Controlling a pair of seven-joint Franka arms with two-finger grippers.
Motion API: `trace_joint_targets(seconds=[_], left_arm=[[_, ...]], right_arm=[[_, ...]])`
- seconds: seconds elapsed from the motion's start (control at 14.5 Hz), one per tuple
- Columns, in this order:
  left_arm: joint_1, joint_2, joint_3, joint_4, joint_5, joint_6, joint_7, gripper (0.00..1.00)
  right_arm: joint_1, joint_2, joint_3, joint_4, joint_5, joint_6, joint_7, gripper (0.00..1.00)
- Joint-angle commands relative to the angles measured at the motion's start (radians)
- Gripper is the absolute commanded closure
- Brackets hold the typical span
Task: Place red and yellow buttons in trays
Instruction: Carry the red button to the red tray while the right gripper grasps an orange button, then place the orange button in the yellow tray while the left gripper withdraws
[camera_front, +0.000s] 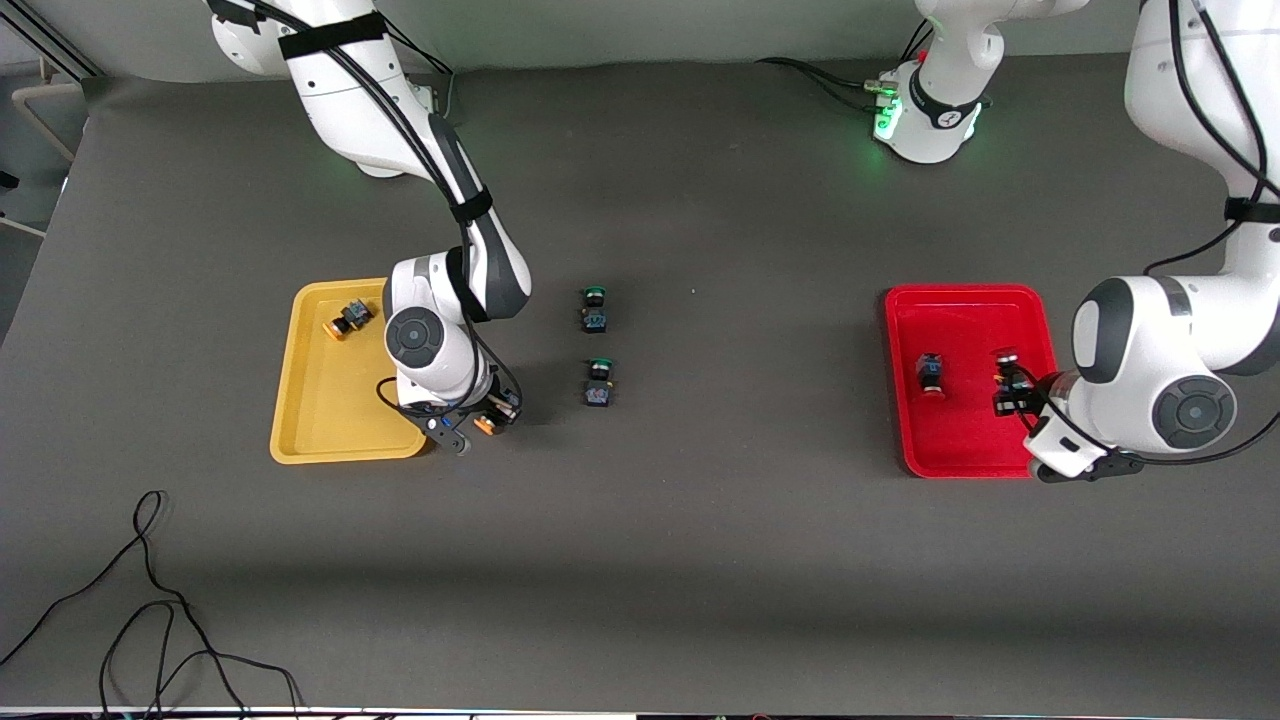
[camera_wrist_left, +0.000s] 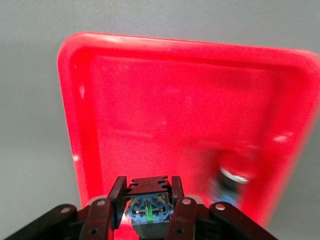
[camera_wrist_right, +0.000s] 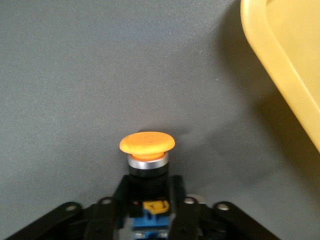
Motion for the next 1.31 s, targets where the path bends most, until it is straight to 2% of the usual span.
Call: trace_joint_targets(seconds=[0.0, 0.07, 0.14, 0.21, 0.28, 0.41, 0.69, 0.83, 0.89, 0.96, 1.24], left_arm=[[0.060, 0.012, -0.011, -0.112, 0.027, 0.165, 0.091, 1.00], [0.060, 0.032, -0.011, -0.112, 0.034, 0.177, 0.094, 1.00], [0.060, 0.034, -0.011, -0.109, 0.034, 0.174, 0.097, 0.77], [0.062, 0.028, -0.013, -0.101, 0.034, 0.158, 0.112, 0.22], [0.062, 0.017, -0.013, -0.095, 0.034, 0.139, 0.129, 0.01], [0.062, -0.009, -0.013, -0.037, 0.034, 0.035, 0.134, 0.00], [0.060, -0.070, -0.020, 0.133, 0.024, -0.230, 0.181, 0.00], [0.062, -0.131, -0.022, 0.164, 0.021, -0.301, 0.235, 0.00], [0.062, -0.174, -0.022, 0.164, 0.018, -0.319, 0.265, 0.00], [0.063, -0.213, -0.020, 0.164, -0.011, -0.348, 0.303, 0.00], [0.059, -0.348, -0.022, 0.164, -0.056, -0.454, 0.339, 0.00]], right_arm=[[-0.005, -0.035, -0.003, 0.013, 0.031, -0.019, 0.003, 0.95], [-0.013, -0.067, -0.012, 0.014, 0.041, -0.056, 0.000, 0.96], [-0.032, -0.108, -0.021, 0.017, 0.044, -0.111, -0.004, 0.96], [-0.057, -0.154, -0.041, 0.016, 0.043, -0.164, -0.013, 0.96], [-0.080, -0.200, -0.063, 0.014, 0.043, -0.222, -0.045, 0.96], [-0.092, -0.259, -0.121, 0.000, 0.043, -0.295, -0.116, 0.96], [-0.091, -0.308, -0.250, -0.124, 0.041, -0.288, -0.326, 0.96], [-0.091, -0.294, -0.261, -0.179, 0.041, -0.211, -0.363, 0.95], [-0.095, -0.282, -0.259, -0.228, 0.046, -0.115, -0.412, 0.95], [-0.097, -0.262, -0.259, -0.268, 0.073, -0.025, -0.467, 0.95], [-0.096, -0.166, -0.261, -0.273, 0.306, 0.004, -0.680, 0.94]])
